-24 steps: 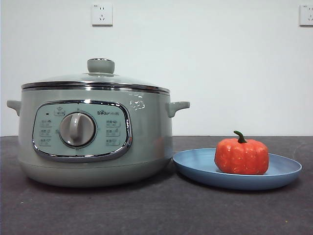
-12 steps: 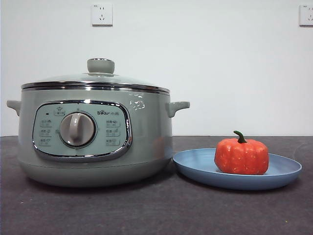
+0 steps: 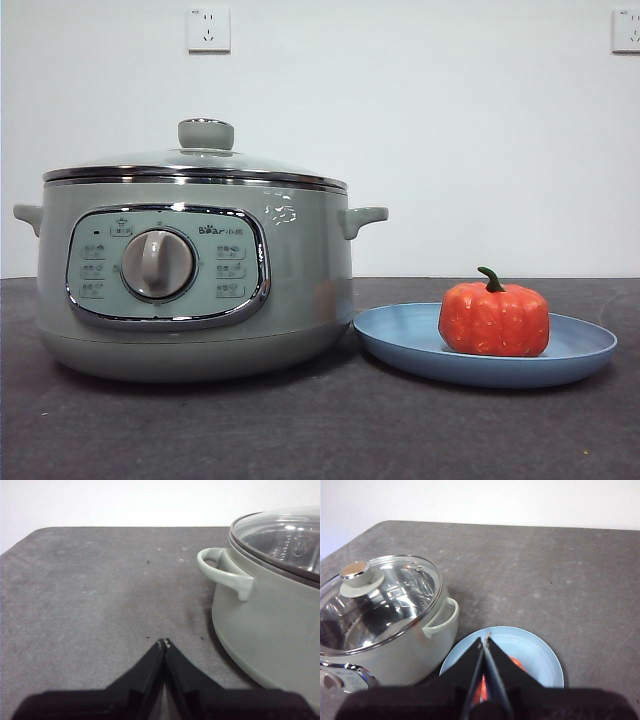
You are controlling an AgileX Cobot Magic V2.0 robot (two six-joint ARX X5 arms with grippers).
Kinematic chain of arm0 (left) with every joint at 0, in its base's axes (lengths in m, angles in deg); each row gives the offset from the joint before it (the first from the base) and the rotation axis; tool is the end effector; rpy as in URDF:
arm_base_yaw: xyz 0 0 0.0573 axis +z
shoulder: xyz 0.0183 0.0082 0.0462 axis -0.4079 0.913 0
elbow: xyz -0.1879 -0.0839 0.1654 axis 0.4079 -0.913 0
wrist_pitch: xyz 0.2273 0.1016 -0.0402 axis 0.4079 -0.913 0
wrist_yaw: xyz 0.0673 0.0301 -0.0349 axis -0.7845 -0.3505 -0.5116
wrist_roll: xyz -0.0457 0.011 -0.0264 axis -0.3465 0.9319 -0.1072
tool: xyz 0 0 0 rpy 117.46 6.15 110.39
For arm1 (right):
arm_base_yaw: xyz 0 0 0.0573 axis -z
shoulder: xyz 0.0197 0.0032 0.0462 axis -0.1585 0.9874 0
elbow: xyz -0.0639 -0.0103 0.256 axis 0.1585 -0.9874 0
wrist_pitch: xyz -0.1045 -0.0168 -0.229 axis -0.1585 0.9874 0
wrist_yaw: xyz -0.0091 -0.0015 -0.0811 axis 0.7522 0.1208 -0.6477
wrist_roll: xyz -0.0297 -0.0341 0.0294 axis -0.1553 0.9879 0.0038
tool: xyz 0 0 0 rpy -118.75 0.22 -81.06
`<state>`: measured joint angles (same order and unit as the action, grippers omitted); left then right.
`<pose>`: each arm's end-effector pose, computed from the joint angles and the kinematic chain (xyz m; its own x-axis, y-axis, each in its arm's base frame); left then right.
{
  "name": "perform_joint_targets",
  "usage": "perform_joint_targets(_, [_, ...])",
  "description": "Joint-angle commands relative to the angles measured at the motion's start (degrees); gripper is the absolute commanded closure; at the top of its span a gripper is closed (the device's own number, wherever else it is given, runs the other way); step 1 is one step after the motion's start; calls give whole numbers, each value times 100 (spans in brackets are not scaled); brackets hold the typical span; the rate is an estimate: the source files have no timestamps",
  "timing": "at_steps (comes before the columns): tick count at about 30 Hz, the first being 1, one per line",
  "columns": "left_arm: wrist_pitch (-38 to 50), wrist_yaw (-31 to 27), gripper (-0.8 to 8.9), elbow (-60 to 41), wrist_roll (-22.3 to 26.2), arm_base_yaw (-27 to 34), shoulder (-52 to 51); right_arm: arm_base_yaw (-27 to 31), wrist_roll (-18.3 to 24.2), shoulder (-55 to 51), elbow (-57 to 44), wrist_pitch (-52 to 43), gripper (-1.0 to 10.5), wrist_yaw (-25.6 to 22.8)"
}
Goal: Take the pumpkin out from the steamer,put the pumpkin in the blue plate,close the lid
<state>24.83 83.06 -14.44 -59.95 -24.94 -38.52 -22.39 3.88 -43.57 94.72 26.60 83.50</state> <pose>0.0948 -0.0014 0.1523 0.9836 -0.0187 -0.1791 0.0141 0.9995 -0.0268 0.1035 0.0597 0.3140 0.8595 0.3999 -0.3184 -0.3914 0.9155 0.0932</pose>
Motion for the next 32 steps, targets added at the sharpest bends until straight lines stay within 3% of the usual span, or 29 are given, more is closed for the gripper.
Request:
perform_joint_targets(1, [-2, -4, 817, -87, -33, 17, -15, -7, -13, -4, -35, 50, 946, -17])
perform_joint_targets(24, [-4, 0, 817, -87, -33, 17, -15, -7, -2, -9, -35, 275, 946, -17])
perform_joint_targets(29, [-4, 0, 817, -87, -33, 17, -15, 238, 782, -428, -55, 544, 946, -15])
perform_joint_targets(32, [-4, 0, 817, -87, -33, 17, -15, 850, 984, -837, -273, 323, 946, 42])
